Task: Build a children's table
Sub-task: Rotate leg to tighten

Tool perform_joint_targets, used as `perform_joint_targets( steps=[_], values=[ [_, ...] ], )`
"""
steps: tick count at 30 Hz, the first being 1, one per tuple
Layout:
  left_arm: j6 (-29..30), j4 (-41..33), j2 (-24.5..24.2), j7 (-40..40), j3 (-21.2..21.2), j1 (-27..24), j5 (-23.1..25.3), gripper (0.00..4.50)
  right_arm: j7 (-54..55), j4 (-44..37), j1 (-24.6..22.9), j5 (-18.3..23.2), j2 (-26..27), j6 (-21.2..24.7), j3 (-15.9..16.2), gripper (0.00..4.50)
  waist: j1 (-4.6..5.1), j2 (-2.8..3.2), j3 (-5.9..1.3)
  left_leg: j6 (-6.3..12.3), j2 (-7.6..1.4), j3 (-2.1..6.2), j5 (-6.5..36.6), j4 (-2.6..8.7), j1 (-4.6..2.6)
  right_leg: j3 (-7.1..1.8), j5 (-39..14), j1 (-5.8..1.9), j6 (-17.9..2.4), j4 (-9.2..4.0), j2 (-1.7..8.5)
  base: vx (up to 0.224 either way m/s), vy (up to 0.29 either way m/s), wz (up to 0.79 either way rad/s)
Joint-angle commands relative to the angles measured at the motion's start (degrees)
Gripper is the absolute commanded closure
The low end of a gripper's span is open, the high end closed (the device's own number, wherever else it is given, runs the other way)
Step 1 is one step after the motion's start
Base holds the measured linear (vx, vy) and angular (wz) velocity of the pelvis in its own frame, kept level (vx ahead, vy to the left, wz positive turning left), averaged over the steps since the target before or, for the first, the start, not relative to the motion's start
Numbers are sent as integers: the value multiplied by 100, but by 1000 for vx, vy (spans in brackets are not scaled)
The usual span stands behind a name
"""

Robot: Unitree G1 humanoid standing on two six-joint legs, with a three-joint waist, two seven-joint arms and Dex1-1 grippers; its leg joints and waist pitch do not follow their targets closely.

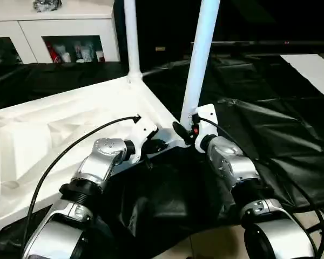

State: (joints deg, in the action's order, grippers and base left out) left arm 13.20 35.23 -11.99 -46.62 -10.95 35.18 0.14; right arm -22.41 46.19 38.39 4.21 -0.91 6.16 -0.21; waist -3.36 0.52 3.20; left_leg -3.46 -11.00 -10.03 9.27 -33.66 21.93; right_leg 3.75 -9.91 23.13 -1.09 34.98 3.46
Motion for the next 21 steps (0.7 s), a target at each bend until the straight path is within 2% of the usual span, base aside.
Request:
perform_joint_targets(
  steps=[1, 4, 5, 8, 9, 12, 18, 21],
  values=[
    [-385, -235, 260, 64, 179, 142, -283, 450, -626, 222, -58, 48, 402, 157, 409, 128, -3, -21, -397, 134, -206, 58, 1283, 375, -99, -280, -1365, -276, -1122, -453, 472, 0, 0, 0],
    [-403, -333, 206, -133, 143, 47, -341, 450, -799, 207, -47, 66, 357, 145, 414, 96, 2, -20, -393, 143, -211, 61, 1299, 382, -99, -280, -1422, -279, -1120, -453, 472, 0, 0, 0],
    [-421, -423, 140, -310, 113, -38, -390, 450, -1051, 120, -77, 14, 265, 102, 526, 88, 3, -25, -391, 143, -210, 59, 1327, 380, -100, -282, -1468, -279, -1122, -460, 479, 0, 0, 0],
    [-420, -573, 26, -557, 83, -166, -462, 450, -1541, -83, -170, -21, 77, 21, 716, 88, 27, -24, -390, 175, -218, 61, 1316, 379, -91, -284, -1441, -285, -1136, -452, 477, 0, 0, 0],
    [-404, -642, -42, -690, 72, -219, -499, 450, -1856, -256, -254, 2, -53, -32, 815, 88, 19, -37, -393, 206, -217, 63, 1302, 373, -93, -275, -1419, -299, -1148, -448, 474, 0, 0, 0],
    [-378, -831, -270, -1155, 13, -358, -606, 450, -2735, -710, -474, 162, -465, -69, 961, 88, 6, -28, -383, 259, -223, 57, 1347, 371, -101, -278, -1544, -287, -1135, -465, 471, 0, 0, 0],
    [-330, -1055, -600, -1788, -83, -544, -657, 450, -3733, -1159, -725, 217, -1042, -83, 1111, 88, -28, -25, -358, 228, -238, 56, 1524, 384, -114, -280, -1894, -256, -1070, -499, 464, 0, 0, 0],
    [-290, -1198, -776, -2083, -133, -645, -688, 450, -4164, -1382, -834, 273, -1317, 31, 1176, 88, -59, -28, -363, 242, -253, 55, 1521, 386, -118, -282, -1859, -257, -1079, -486, 456, 0, 0, 0]
  ],
)
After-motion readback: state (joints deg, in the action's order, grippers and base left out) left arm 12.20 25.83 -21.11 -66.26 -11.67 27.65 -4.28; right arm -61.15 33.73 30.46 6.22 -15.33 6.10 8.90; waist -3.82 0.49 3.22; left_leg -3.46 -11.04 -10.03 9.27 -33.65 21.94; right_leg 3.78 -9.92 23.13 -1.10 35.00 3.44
